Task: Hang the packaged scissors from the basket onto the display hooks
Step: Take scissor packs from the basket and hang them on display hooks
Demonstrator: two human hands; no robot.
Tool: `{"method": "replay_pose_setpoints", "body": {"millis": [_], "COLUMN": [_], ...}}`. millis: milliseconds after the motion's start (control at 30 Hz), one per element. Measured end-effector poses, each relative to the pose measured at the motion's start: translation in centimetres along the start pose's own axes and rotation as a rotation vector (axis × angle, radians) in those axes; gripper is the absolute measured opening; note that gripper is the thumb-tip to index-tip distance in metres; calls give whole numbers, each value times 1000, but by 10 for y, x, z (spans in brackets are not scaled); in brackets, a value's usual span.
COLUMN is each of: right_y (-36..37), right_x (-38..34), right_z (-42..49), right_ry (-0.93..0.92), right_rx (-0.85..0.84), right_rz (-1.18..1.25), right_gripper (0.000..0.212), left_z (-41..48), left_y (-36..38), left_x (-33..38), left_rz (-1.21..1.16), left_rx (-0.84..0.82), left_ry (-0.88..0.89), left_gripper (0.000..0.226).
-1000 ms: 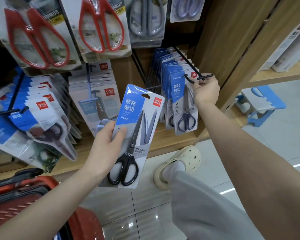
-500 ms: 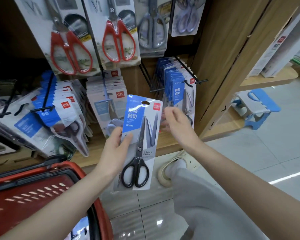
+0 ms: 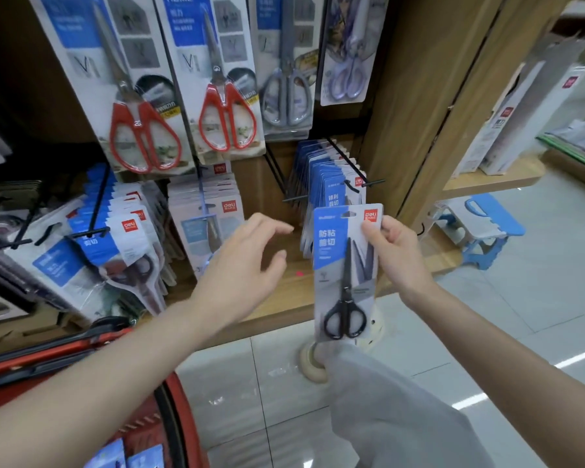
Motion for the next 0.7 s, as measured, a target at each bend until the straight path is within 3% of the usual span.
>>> {"method": "replay_pose_setpoints", "body": {"millis": [133, 267, 600, 700], "right_y": [-23, -31, -12, -10], "right_x": [29, 46, 50, 52], "right_z": [38, 71, 133, 146], "right_ry": [79, 124, 51, 35], "right_rx": [78, 209, 202, 248], "right_rz": [-236, -249, -251, -280], "right_gripper": [21, 19, 15, 28], "left_z": [41, 66, 78, 78], "left_y": [2, 18, 42, 42], "left_x": [9, 0, -31, -35], "left_rz": [273, 438, 457, 453], "left_rx": [-55, -126, -119, -99], "left_ry": [138, 169, 228, 260], "left_gripper": [44, 55, 62, 62]}}
Point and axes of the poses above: each hand's wrist, its own z-axis towards the middle knuckle, its own y-axis out of the palm, x = y × z, the point moved 3 cm from there along z, towards the middle knuckle, and after that the axes turned 6 degrees about z, right-handed, at the moved point
